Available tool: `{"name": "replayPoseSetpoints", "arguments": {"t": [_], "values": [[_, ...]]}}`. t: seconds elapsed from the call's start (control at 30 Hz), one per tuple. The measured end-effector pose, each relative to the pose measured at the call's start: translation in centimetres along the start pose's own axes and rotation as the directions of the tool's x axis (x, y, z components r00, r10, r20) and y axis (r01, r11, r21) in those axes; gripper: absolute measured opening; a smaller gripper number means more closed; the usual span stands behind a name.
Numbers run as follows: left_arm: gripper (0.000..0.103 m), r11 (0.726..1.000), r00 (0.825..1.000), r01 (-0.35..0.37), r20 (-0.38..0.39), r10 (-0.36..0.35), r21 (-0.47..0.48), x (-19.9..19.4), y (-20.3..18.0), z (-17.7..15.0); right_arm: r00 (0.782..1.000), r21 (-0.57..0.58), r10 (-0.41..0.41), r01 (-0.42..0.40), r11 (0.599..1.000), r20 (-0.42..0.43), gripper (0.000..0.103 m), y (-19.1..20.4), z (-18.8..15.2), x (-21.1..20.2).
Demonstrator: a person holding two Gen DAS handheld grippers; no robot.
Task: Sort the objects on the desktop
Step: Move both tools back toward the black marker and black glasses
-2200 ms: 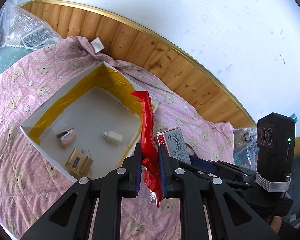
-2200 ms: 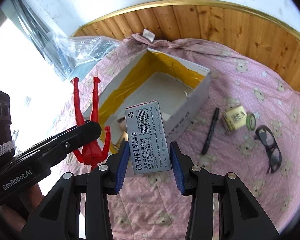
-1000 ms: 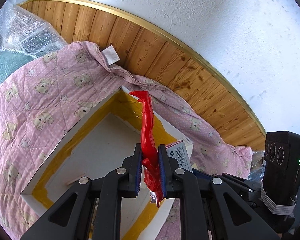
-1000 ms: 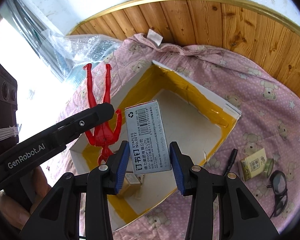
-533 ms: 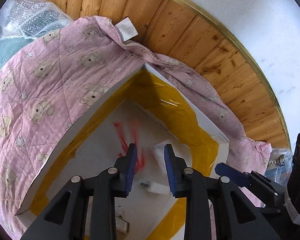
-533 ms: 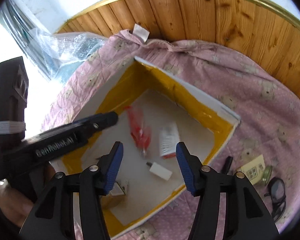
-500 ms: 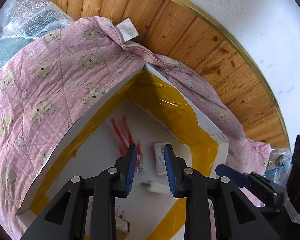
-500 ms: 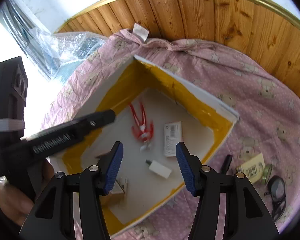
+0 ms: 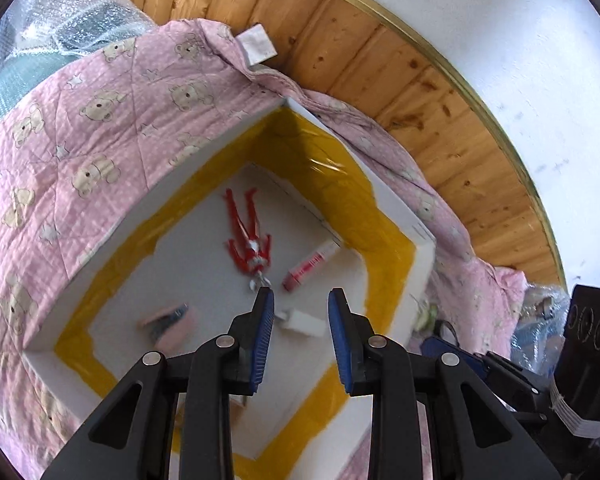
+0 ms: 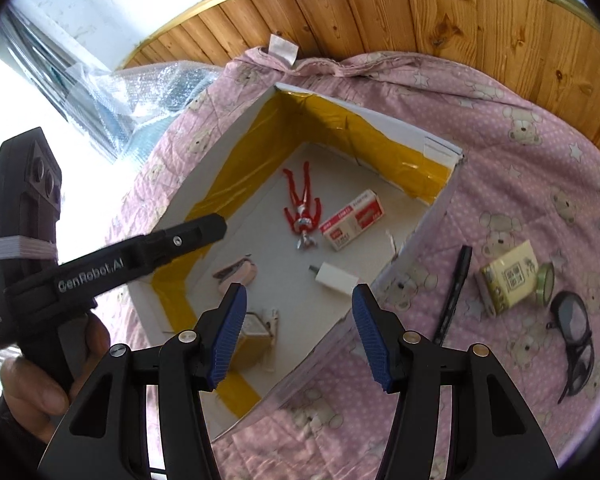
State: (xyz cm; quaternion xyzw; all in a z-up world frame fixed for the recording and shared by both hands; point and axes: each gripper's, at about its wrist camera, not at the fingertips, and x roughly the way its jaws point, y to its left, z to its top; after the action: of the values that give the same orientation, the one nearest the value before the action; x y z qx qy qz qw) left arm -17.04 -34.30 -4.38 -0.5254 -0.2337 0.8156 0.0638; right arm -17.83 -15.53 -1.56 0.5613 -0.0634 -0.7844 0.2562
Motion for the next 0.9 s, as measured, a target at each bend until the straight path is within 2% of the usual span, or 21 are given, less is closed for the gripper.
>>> {"name": "replayPoseSetpoints", "arguments": {"t": [0.4,0.9], "values": [[0.03,0.999,0.999,0.028,0.038,-0.029,0.031,-4.5,-2.3,-2.6,0.999,-0.016,0.005,-0.005,1.0,0.032,0.058,2.2,-2.7,-3.6],[0.03,0.995,0.997,0.017,0.069,-0.024,0.101,-9.4,-5.3,-6.5,0.995,-0.038,0.025,-0.022,0.999,0.1,0.058,4.3,-5.9,-7.9]]}}
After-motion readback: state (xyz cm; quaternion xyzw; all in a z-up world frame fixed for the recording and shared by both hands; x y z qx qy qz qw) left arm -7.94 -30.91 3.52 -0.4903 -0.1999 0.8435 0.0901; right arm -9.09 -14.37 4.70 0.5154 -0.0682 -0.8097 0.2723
